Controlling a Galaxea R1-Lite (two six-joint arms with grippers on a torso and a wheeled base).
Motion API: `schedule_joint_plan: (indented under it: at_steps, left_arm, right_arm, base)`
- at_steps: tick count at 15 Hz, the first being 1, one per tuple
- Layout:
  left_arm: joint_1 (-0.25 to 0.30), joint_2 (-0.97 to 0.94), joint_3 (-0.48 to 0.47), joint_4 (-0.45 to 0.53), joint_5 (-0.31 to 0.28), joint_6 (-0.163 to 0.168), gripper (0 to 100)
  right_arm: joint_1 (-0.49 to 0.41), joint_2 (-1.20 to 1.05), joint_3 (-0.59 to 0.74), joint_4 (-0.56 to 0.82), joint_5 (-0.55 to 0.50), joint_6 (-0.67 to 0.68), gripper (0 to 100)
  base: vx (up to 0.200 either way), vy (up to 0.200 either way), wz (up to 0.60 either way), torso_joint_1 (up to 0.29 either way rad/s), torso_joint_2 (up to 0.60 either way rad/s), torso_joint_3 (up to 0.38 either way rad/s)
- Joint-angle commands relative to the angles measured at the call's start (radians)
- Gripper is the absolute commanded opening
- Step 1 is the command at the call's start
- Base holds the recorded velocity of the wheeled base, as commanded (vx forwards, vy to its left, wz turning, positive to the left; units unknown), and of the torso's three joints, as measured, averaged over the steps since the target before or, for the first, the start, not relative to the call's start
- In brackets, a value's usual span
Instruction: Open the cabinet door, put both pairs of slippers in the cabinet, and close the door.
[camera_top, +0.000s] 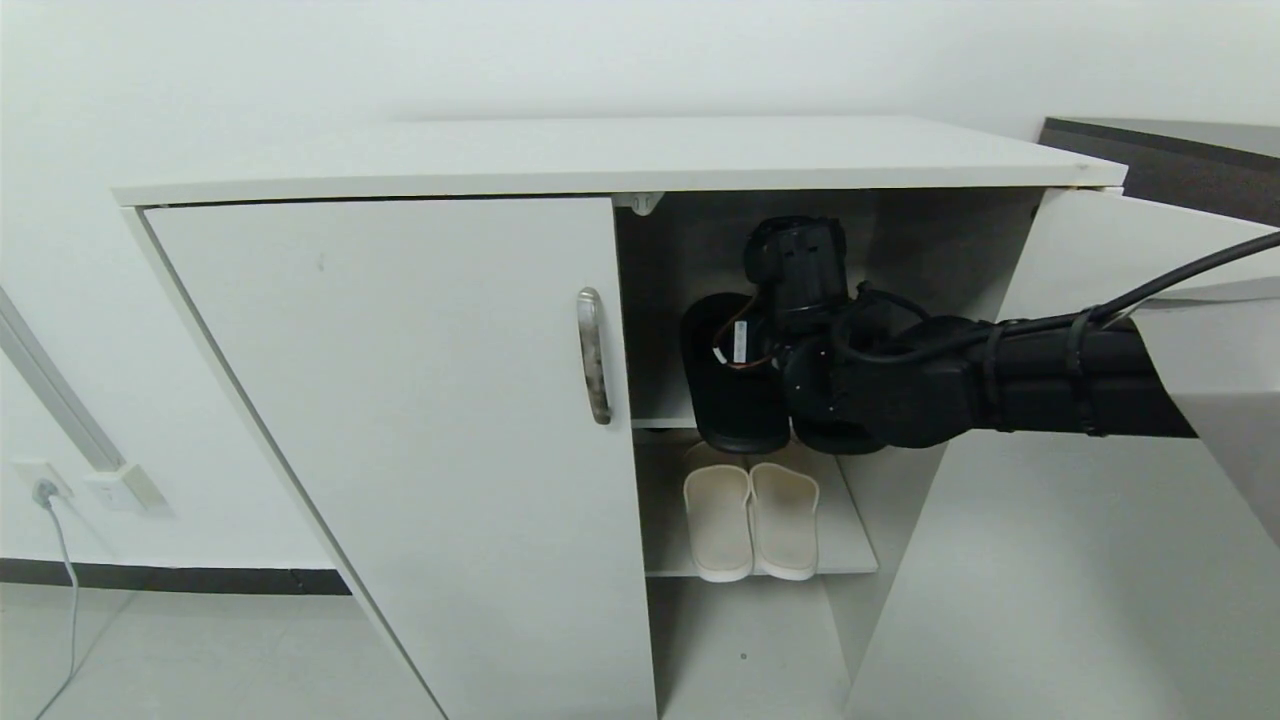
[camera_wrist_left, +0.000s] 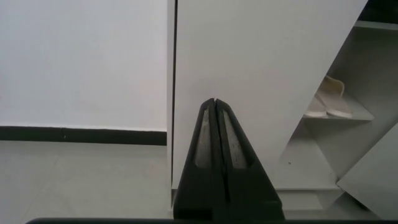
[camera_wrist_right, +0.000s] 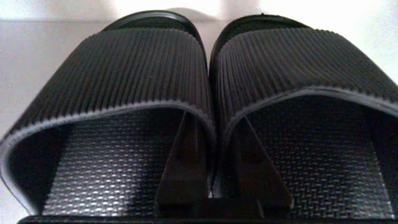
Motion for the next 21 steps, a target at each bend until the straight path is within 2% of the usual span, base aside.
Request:
schedule_joint_plan:
  at_steps: [1, 7, 8, 12, 17, 20, 21]
  left_arm:
    - [0.001, 0.001, 0.000, 0.000, 0.000, -0.001, 0]
    - [0.001, 0.001, 0.000, 0.000, 0.001, -0.002, 0]
    - [0.001, 0.001, 0.000, 0.000, 0.001, -0.001, 0]
    - [0.001, 0.001, 0.000, 0.000, 0.001, -0.002, 0]
    - [0.001, 0.001, 0.000, 0.000, 0.000, -0.002, 0]
    - [0.001, 0.001, 0.000, 0.000, 0.001, -0.001, 0]
    - [0.001, 0.001, 0.000, 0.000, 0.000, -0.001, 0]
  right_arm:
    - [0.001, 0.026, -0.027, 0.003, 0.001, 0.001, 0]
    - [-0.009, 0.043, -0.036, 0.006, 0.001, 0.004, 0]
    - [-0.009, 0.043, -0.036, 0.006, 0.001, 0.006, 100]
    - [-0.006, 0.035, -0.024, 0.006, -0.001, 0.007, 100]
    - [0.033, -0.113, 0.151, -0.007, -0.007, 0.012, 100]
    - [0.111, -0.235, 0.292, -0.014, -0.011, 0.013, 100]
    - [0.154, -0.291, 0.375, -0.048, -0.010, 0.015, 100]
  base:
    - [0.000, 0.000, 0.00, 0.000, 0.00, 0.000]
    - [0.000, 0.000, 0.00, 0.000, 0.00, 0.000]
    - [0.000, 0.000, 0.00, 0.000, 0.00, 0.000]
    - [0.000, 0.000, 0.00, 0.000, 0.00, 0.000]
    - [0.000, 0.000, 0.00, 0.000, 0.00, 0.000]
    - [0.000, 0.000, 0.00, 0.000, 0.00, 0.000]
    - [0.000, 0.000, 0.00, 0.000, 0.00, 0.000]
